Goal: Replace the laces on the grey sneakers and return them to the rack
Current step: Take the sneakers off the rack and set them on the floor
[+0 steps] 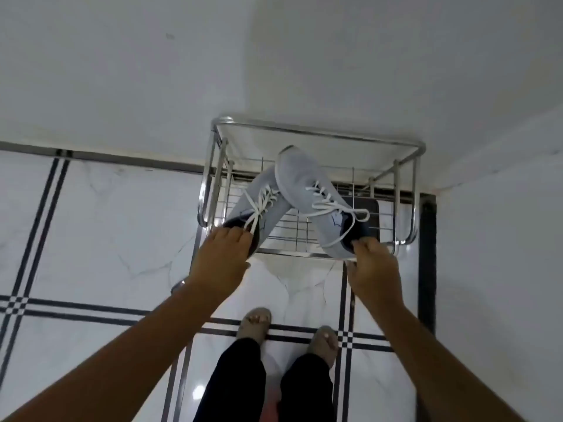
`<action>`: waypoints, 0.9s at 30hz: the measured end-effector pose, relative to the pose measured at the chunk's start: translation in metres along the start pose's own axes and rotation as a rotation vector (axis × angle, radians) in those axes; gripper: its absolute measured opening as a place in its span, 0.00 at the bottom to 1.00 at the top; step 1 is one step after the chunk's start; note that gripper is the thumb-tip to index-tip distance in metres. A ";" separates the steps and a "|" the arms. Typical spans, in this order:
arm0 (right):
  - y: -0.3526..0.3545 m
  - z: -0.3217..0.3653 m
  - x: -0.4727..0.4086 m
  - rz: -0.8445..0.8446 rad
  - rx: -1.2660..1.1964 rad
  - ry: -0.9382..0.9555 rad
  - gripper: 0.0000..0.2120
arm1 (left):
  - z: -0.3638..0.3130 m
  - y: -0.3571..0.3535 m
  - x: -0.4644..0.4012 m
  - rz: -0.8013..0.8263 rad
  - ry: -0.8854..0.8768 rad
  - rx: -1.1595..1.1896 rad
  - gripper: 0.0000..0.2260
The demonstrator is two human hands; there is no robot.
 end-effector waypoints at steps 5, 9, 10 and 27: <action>-0.026 -0.021 -0.039 0.194 0.359 0.053 0.15 | 0.001 -0.031 -0.021 0.044 -0.159 -0.342 0.13; -0.039 -0.018 -0.045 0.203 0.426 0.103 0.17 | -0.003 -0.040 -0.023 -0.008 -0.275 -0.362 0.14; -0.038 -0.018 -0.046 0.200 0.419 0.100 0.17 | -0.002 -0.039 -0.022 -0.003 -0.287 -0.343 0.14; -0.002 0.019 0.164 0.021 -0.367 0.056 0.08 | -0.093 0.042 0.146 -0.081 -0.405 0.271 0.06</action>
Point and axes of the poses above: each hand's wrist, its own x-axis away from the middle knuckle, its own y-axis out of the back of the hand, z = x × y, the point moved 8 cm from there along -x, towards the middle knuckle, and after that the axes turned 12 degrees about -x, right-handed, at the moved point
